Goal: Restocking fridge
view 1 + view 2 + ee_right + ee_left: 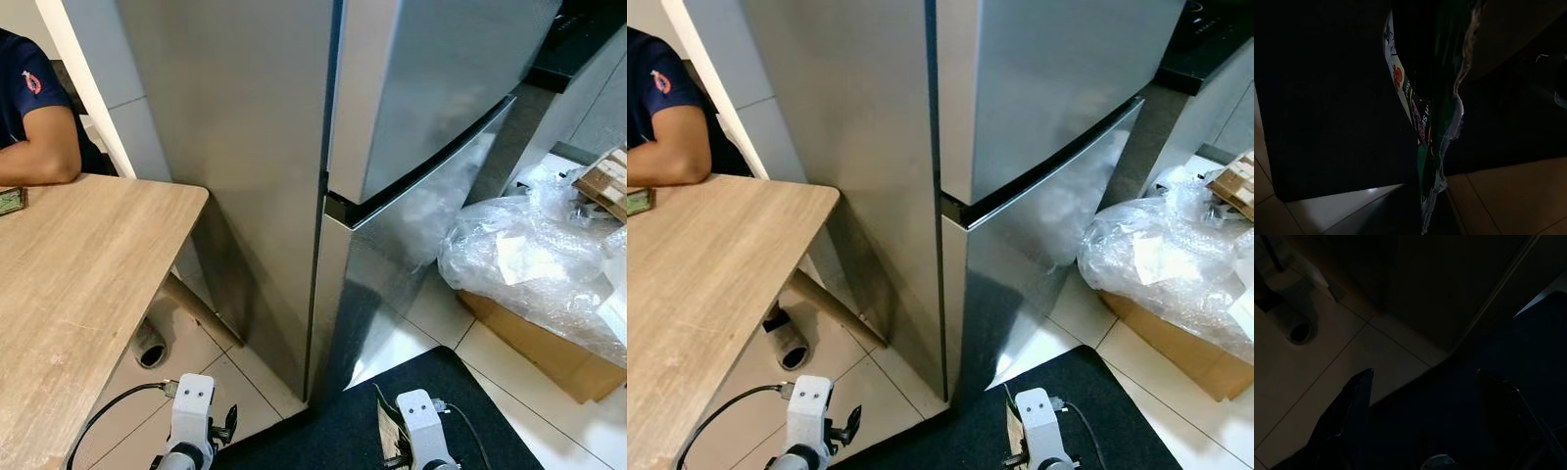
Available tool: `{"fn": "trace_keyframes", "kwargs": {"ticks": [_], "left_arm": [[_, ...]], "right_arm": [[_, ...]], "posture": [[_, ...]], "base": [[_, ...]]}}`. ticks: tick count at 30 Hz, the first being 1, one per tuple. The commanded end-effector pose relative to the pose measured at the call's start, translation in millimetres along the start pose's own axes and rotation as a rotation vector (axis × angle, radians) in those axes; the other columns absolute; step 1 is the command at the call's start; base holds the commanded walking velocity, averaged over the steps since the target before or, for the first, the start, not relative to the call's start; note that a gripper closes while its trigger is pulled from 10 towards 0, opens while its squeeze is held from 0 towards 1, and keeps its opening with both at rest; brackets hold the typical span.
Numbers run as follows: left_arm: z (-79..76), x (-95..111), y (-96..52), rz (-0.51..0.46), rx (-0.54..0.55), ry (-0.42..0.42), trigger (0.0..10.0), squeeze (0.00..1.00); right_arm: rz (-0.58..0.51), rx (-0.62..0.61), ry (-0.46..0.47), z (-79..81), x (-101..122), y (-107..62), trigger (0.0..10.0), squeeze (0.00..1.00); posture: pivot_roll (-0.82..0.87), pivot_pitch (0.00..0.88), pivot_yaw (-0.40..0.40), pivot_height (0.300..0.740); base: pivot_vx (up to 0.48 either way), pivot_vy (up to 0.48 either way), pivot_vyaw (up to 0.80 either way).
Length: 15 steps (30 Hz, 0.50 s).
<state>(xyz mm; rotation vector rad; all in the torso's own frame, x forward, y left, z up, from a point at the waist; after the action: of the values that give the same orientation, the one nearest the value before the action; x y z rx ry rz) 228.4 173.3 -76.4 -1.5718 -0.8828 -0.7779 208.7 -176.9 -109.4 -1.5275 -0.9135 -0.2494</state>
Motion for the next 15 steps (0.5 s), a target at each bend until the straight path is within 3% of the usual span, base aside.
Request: {"fn": "trace_keyframes", "kwargs": {"ticks": [1, 10, 14, 15], "left_arm": [[-3.5, -7, -0.8, 0.032, -0.005, 0.007, 10.0, 0.0], [-5.3, -2, 4.3, 0.033, -0.021, 0.019, 10.0, 0.0], [-11.4, 12, 12.0, 0.004, -0.058, 0.044, 10.0, 0.0], [-18.3, 25, 18.6, -0.026, -0.107, 0.074, 10.0, 0.0]], "right_arm": [[-0.01, -0.005, 0.008, -1.6, 1, -0.2, 10.0, 0.0], [-0.015, -0.016, 0.018, -1.8, 3, 0.5, 10.0, 0.0], [-0.011, -0.028, 0.03, -3.9, 1, -0.3, 10.0, 0.0], [-0.009, -0.029, 0.031, -5.1, -1, -1.3, 10.0, 0.0]], "posture": [[-0.12, 0.069, 0.022, 0.74], [-0.14, 0.066, 0.046, 0.74], [-0.14, 0.064, 0.046, 0.74], [-0.14, 0.069, 0.039, 0.74]], "base": [[0.0, 0.0, 0.0], [0.0, 0.0, 0.0], [0.0, 0.0, 0.0], [0.0, 0.0, 0.0]]}}
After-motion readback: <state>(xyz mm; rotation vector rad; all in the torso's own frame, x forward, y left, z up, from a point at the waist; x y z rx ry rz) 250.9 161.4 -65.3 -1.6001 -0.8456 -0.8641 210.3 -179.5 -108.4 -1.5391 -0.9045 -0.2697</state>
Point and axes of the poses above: a point about 5 cm out from each wrist's last joint towards the gripper, its own y axis pointing out of the wrist towards the gripper, its own x axis along the axis of the wrist's last joint, z = x × y, the point moved 4 cm from there along y, pointing out of the wrist towards the gripper, and after that the axes turned 11 degrees about -y, right-handed, at the moved point
